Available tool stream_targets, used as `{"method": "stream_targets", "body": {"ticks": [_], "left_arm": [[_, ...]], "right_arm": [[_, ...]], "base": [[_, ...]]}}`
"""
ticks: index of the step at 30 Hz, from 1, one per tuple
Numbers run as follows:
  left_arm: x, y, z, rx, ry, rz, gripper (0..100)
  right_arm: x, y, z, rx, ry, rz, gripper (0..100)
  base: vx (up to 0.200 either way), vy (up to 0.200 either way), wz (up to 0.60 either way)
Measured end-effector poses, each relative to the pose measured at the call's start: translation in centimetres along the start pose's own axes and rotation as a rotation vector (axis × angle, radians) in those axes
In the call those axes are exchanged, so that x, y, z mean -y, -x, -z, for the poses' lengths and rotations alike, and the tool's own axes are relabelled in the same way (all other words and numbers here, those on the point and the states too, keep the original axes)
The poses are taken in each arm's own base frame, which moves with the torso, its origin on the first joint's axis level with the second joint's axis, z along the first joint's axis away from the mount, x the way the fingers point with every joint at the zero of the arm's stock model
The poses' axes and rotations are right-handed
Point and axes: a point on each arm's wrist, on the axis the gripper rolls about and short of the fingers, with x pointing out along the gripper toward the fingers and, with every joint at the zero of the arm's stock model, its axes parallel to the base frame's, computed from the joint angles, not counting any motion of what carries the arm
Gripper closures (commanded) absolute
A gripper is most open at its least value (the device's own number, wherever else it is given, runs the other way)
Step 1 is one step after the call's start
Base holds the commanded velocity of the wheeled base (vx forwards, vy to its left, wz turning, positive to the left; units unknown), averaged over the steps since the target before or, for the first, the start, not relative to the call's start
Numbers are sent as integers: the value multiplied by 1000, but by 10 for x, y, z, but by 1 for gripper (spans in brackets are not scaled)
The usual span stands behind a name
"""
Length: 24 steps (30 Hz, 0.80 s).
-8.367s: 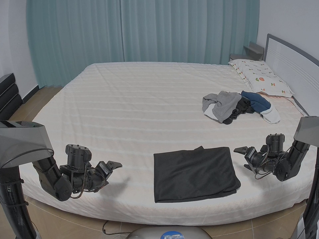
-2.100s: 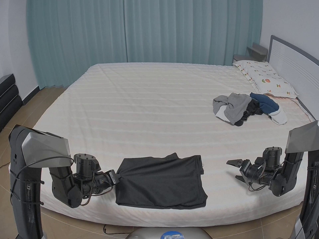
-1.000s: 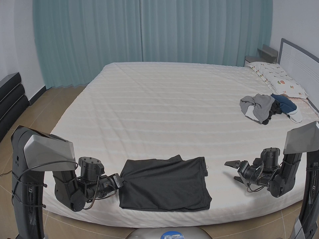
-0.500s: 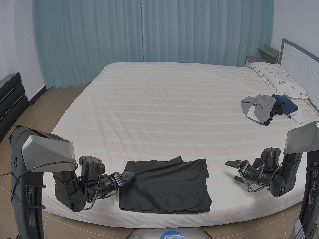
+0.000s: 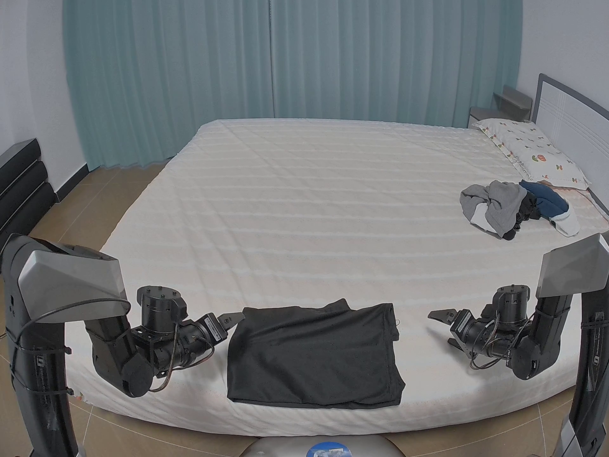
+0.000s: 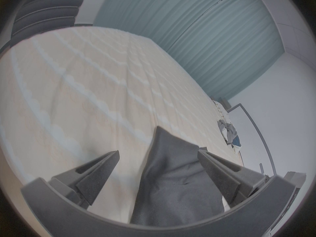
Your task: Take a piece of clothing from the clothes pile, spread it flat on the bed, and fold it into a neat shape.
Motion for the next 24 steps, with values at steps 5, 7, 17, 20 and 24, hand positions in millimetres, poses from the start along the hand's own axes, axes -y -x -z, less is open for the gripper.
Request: {"method": "stream_targets", "body": {"ticks": [5, 7, 17, 20, 24], "left_arm": [[7, 12, -13, 80, -42, -10, 0], [11, 17, -17, 112, -70, -15, 0], [31, 51, -36, 261, -166, -19, 0], [39, 72, -43, 322, -203, -17, 0], [51, 109, -51, 424, -270, -22, 0]], "right_arm": [[-4, -1, 6, 17, 15, 22, 0], [-9, 3, 9, 34, 27, 35, 0], [-50, 55, 4, 198, 183, 12, 0], [-64, 77, 2, 245, 263, -26, 0], [-82, 115, 3, 316, 417, -74, 0]], "base": [[0, 0, 0], [0, 0, 0], [0, 0, 0], [0, 0, 0], [0, 0, 0]]}}
